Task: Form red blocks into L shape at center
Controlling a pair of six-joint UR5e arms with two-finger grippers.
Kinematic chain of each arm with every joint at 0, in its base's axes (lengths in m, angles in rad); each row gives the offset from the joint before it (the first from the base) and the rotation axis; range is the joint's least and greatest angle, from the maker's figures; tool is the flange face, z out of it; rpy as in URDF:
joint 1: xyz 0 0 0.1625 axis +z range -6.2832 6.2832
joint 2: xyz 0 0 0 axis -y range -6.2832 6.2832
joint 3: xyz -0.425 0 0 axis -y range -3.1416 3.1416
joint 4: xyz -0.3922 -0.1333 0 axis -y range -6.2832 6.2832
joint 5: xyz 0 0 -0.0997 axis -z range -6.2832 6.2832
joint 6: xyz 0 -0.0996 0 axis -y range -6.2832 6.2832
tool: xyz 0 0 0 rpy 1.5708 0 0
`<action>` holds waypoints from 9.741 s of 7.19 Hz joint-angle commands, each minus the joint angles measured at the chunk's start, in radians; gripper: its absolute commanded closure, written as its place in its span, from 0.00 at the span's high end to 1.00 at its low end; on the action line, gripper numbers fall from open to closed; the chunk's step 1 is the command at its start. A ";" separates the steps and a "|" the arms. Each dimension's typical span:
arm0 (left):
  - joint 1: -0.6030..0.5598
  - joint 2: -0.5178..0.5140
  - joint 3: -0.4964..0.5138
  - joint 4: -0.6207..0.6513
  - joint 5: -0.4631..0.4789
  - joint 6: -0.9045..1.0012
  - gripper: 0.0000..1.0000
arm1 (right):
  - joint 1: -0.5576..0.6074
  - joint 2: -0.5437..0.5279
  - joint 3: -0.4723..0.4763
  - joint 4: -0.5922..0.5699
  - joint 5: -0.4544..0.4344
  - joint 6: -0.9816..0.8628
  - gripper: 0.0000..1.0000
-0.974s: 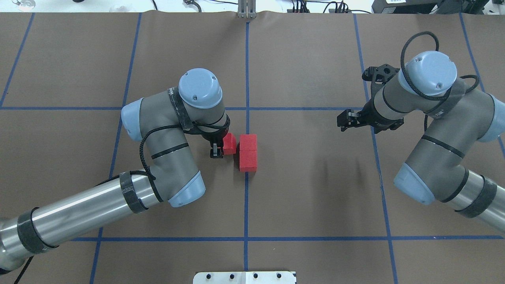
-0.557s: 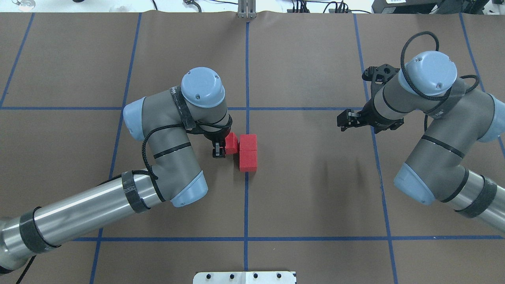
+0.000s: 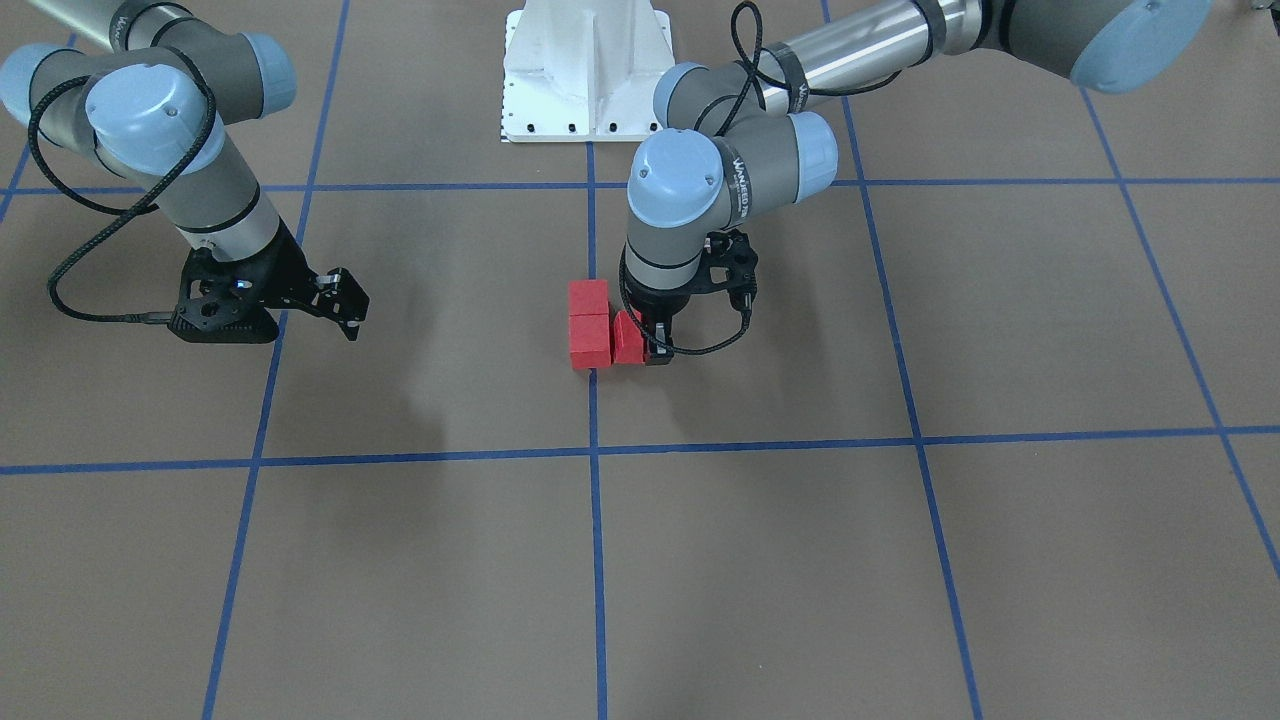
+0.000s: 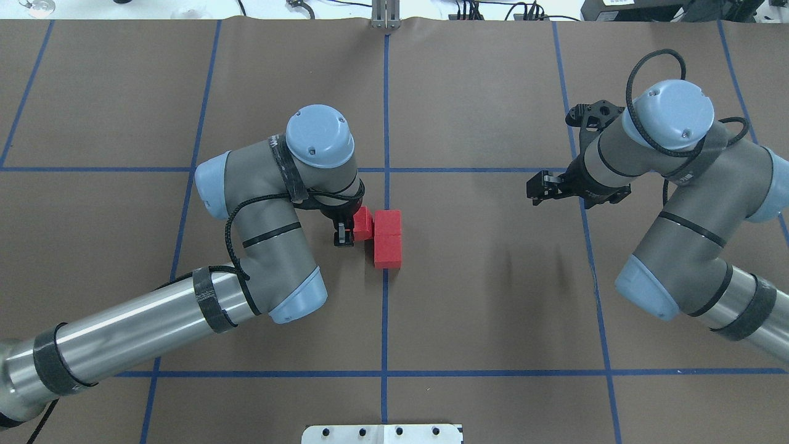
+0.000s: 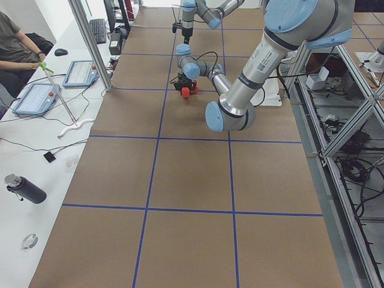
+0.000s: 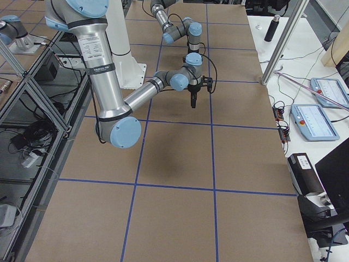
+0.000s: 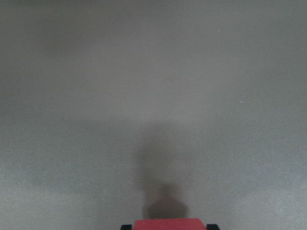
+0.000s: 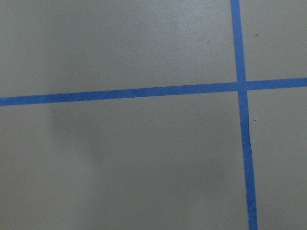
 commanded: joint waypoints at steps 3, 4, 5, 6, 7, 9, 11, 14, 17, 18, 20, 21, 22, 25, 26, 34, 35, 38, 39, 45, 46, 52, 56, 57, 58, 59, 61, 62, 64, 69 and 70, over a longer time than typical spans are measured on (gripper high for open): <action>0.001 -0.012 0.017 0.000 0.006 -0.013 0.00 | 0.000 0.000 -0.002 0.000 0.000 0.000 1.00; 0.001 -0.011 0.017 0.000 0.006 -0.013 0.00 | 0.000 0.000 -0.002 0.000 0.000 0.000 1.00; 0.001 -0.011 0.017 0.000 0.006 -0.013 0.00 | 0.000 0.000 -0.002 0.000 0.000 0.000 1.00; 0.004 -0.011 0.017 0.000 0.004 -0.011 0.00 | 0.000 0.000 -0.002 0.000 0.000 0.000 1.00; 0.004 -0.011 0.017 0.000 0.004 -0.011 0.00 | 0.000 0.000 -0.002 0.000 0.000 0.000 1.00; 0.005 -0.011 0.015 0.000 0.004 -0.011 0.00 | 0.000 0.002 -0.002 0.000 0.000 0.000 1.00; 0.005 -0.011 0.015 0.002 0.004 -0.009 0.00 | 0.000 0.002 -0.002 0.000 0.000 0.000 1.00; 0.005 -0.011 0.014 0.002 0.004 -0.003 0.00 | 0.000 0.002 -0.002 0.000 0.000 0.000 1.00; 0.005 -0.012 0.012 0.014 0.003 0.001 1.00 | 0.000 0.002 0.000 0.000 0.000 0.000 1.00; 0.005 -0.014 0.011 0.015 0.003 0.001 1.00 | 0.000 0.002 0.001 0.000 0.000 0.000 1.00; 0.005 -0.019 0.005 0.015 0.001 0.001 1.00 | 0.000 0.002 0.004 0.000 0.000 0.000 1.00; 0.005 -0.026 0.004 0.015 0.001 0.001 1.00 | 0.000 0.002 0.006 0.000 0.000 0.000 1.00; 0.005 -0.025 0.006 0.015 0.001 0.003 1.00 | 0.000 0.002 0.006 0.000 0.000 0.000 1.00; 0.011 -0.025 0.005 0.014 -0.003 0.004 1.00 | 0.000 0.002 0.001 0.000 0.000 0.000 1.00; 0.020 -0.026 0.003 0.014 -0.005 0.004 1.00 | 0.000 0.002 0.001 0.000 0.002 0.000 1.00; -0.004 -0.011 -0.032 0.025 -0.034 0.010 1.00 | 0.000 0.003 0.000 0.000 0.002 0.000 1.00; -0.010 -0.012 -0.052 0.029 -0.035 0.010 1.00 | 0.000 0.003 0.000 0.000 0.002 0.000 1.00; -0.061 0.171 -0.330 0.080 -0.060 0.204 1.00 | 0.008 0.003 0.010 0.000 0.002 0.000 1.00; -0.096 0.284 -0.427 0.078 -0.061 0.351 1.00 | 0.033 -0.005 0.024 0.000 0.011 -0.004 1.00; -0.583 0.760 -0.519 0.061 -0.308 1.541 1.00 | 0.429 -0.231 0.057 -0.008 0.261 -0.463 1.00; -0.661 0.765 -0.465 0.063 -0.316 1.718 1.00 | 0.464 -0.267 0.055 -0.009 0.261 -0.544 1.00; -0.987 0.764 -0.174 0.061 -0.416 2.602 1.00 | 0.738 -0.319 -0.173 -0.014 0.382 -1.060 1.00; -1.006 0.764 -0.167 0.069 -0.525 2.661 1.00 | 0.753 -0.182 -0.195 -0.215 0.382 -1.093 1.00; -1.006 0.765 -0.172 0.069 -0.523 2.661 1.00 | 0.753 -0.187 -0.192 -0.212 0.382 -1.093 1.00; -1.006 0.765 -0.170 0.071 -0.523 2.661 1.00 | 0.752 -0.187 -0.190 -0.209 0.380 -1.091 1.00; -1.006 0.765 -0.172 0.071 -0.523 2.661 1.00 | 0.752 -0.187 -0.190 -0.209 0.382 -1.091 1.00; -1.003 0.777 -0.175 0.068 -0.522 2.664 1.00 | 0.752 -0.187 -0.192 -0.207 0.379 -1.088 1.00; -1.004 0.781 -0.189 0.068 -0.523 2.663 1.00 | 0.752 -0.189 -0.197 -0.207 0.376 -1.091 1.00; -1.004 0.784 -0.187 0.066 -0.523 2.663 1.00 | 0.750 -0.189 -0.204 -0.209 0.368 -1.091 1.00; -1.003 0.782 -0.186 0.068 -0.523 2.661 1.00 | 0.742 -0.195 -0.210 -0.206 0.370 -1.094 1.00; -1.001 0.779 -0.189 0.066 -0.523 2.661 1.00 | 0.742 -0.215 -0.203 -0.206 0.373 -1.094 1.00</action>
